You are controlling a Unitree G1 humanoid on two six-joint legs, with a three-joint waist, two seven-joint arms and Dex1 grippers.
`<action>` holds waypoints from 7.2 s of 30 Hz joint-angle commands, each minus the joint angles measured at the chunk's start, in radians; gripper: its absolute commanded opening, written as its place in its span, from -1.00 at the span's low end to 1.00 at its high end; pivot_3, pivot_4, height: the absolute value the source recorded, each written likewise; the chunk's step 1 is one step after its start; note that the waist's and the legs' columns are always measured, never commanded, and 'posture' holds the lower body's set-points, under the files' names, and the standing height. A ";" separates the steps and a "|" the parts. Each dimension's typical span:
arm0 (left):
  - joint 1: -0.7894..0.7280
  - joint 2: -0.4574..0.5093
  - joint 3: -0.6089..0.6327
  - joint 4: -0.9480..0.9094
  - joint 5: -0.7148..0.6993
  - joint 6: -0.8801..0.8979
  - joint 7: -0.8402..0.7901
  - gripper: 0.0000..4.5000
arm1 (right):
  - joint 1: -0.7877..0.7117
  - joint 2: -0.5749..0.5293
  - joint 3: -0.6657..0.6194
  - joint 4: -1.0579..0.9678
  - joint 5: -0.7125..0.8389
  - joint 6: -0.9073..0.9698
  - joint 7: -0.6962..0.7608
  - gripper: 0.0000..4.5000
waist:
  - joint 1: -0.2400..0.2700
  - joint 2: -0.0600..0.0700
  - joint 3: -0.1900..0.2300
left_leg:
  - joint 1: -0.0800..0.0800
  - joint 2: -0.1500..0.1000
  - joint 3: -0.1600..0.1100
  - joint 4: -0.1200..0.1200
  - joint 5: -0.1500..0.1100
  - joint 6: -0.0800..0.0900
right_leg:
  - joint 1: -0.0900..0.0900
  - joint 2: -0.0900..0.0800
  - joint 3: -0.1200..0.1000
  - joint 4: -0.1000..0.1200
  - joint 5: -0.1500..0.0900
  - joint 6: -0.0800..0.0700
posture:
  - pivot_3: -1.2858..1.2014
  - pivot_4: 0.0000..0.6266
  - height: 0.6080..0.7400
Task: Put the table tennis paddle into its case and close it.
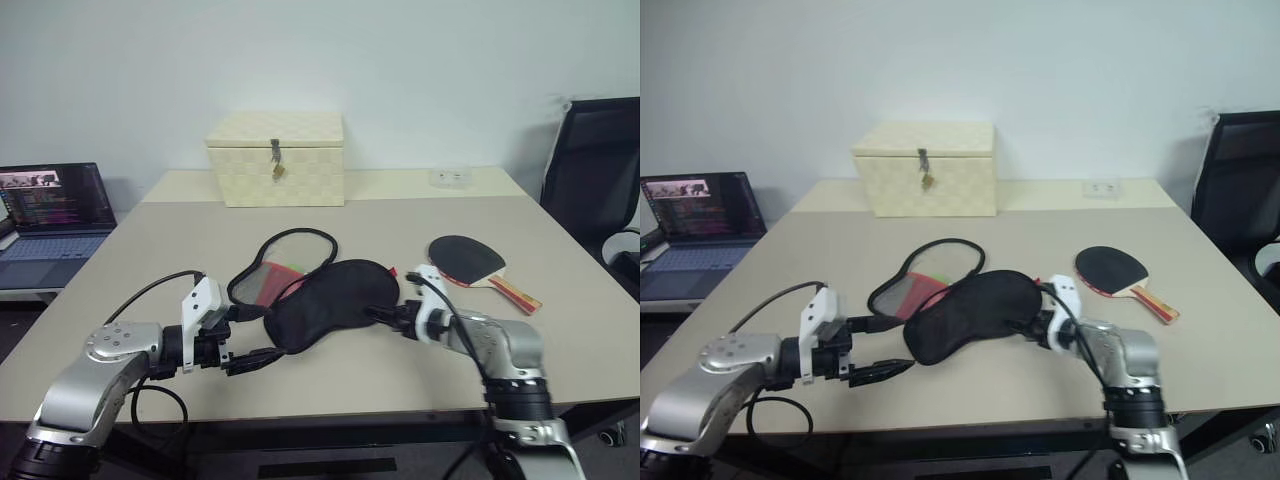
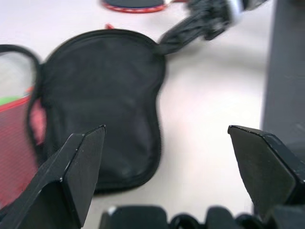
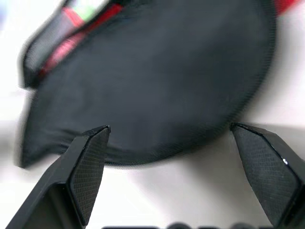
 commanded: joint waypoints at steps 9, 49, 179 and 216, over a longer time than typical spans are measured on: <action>-0.007 0.029 0.038 -0.048 -0.040 0.028 0.006 1.00 | -0.072 0.158 -0.046 0.010 0.074 0.031 -0.096 0.73 | 0.014 0.000 0.000 | -0.004 -0.002 -0.001 -0.004 0.000 0.000 | -0.004 -0.003 -0.001 -0.001 -0.001 -0.001 | 0.03 -0.52 1.00; -0.009 -0.005 -0.007 -0.103 -0.020 0.031 0.085 1.00 | -0.700 -0.314 0.501 1.153 -0.501 -0.775 0.650 -0.99 | 0.008 0.001 0.002 | -0.004 -0.003 0.000 -0.004 0.000 0.000 | -0.005 -0.002 -0.002 0.000 -0.001 -0.001 | 0.03 -0.52 1.00; -0.227 0.000 -0.029 0.101 -0.070 0.007 -0.096 1.00 | -0.115 0.067 0.018 0.021 -0.301 -0.202 -0.356 -0.53 | 0.007 0.003 0.004 | -0.006 -0.004 0.002 -0.003 0.002 -0.004 | -0.014 0.000 0.000 0.016 -0.005 -0.004 | 0.03 -0.52 1.00; -0.312 -0.047 -0.100 0.543 0.206 -0.172 0.072 -0.23 | -0.034 -0.480 0.083 -0.522 0.139 -0.009 0.299 0.98 | 0.011 0.003 0.004 | -0.006 -0.004 0.001 -0.002 0.002 -0.003 | -0.013 0.000 -0.001 0.015 -0.005 -0.004 | 0.03 -0.52 1.00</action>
